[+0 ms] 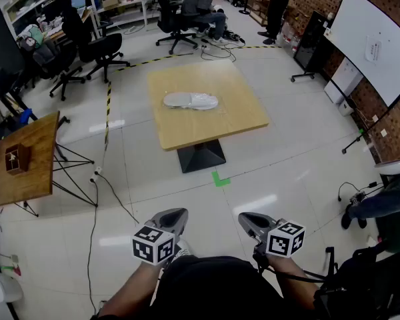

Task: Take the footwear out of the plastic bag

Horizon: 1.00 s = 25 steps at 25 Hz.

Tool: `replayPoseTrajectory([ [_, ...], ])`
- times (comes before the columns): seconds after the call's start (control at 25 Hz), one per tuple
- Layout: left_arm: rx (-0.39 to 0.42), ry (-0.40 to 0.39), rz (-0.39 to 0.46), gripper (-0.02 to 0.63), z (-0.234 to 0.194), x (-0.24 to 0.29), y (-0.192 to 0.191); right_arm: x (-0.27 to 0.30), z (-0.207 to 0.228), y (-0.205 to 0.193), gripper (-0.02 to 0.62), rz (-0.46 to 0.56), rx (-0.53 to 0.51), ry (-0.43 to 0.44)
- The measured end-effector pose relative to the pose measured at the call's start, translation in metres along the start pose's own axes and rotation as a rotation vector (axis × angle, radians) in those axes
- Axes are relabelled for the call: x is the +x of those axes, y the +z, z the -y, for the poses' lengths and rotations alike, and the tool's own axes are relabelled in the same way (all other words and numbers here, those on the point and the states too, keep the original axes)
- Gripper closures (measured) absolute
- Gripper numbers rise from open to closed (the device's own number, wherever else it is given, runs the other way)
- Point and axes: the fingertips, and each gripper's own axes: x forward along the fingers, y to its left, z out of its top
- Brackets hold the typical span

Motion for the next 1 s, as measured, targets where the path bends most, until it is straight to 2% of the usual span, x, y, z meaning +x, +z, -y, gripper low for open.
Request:
replayPoseTrajectory([
  [0.36, 0.030, -0.031, -0.016, 0.598, -0.077, -0.001, 0.021, 0.054, -0.008, 0.030, 0.594, 0.059, -0.041, -0.087],
  [0.56, 0.016, -0.034, -0.011, 0.599, -0.096, 0.016, 0.039, 0.067, 0.008, 0.035, 0.594, 0.034, -0.005, -0.107],
  [0.68, 0.006, -0.026, -0.032, 0.598, -0.107, 0.033, 0.039, 0.085, 0.023, 0.042, 0.594, 0.018, 0.012, -0.091],
  [0.8, -0.013, -0.001, -0.049, 0.598, -0.118, 0.051, 0.046, 0.101, 0.038, 0.065, 0.594, 0.020, -0.001, -0.060],
  [1.0, -0.006, 0.068, -0.052, 0.598, -0.125, 0.094, 0.084, 0.119, 0.085, 0.118, 0.594, 0.027, 0.004, 0.022],
])
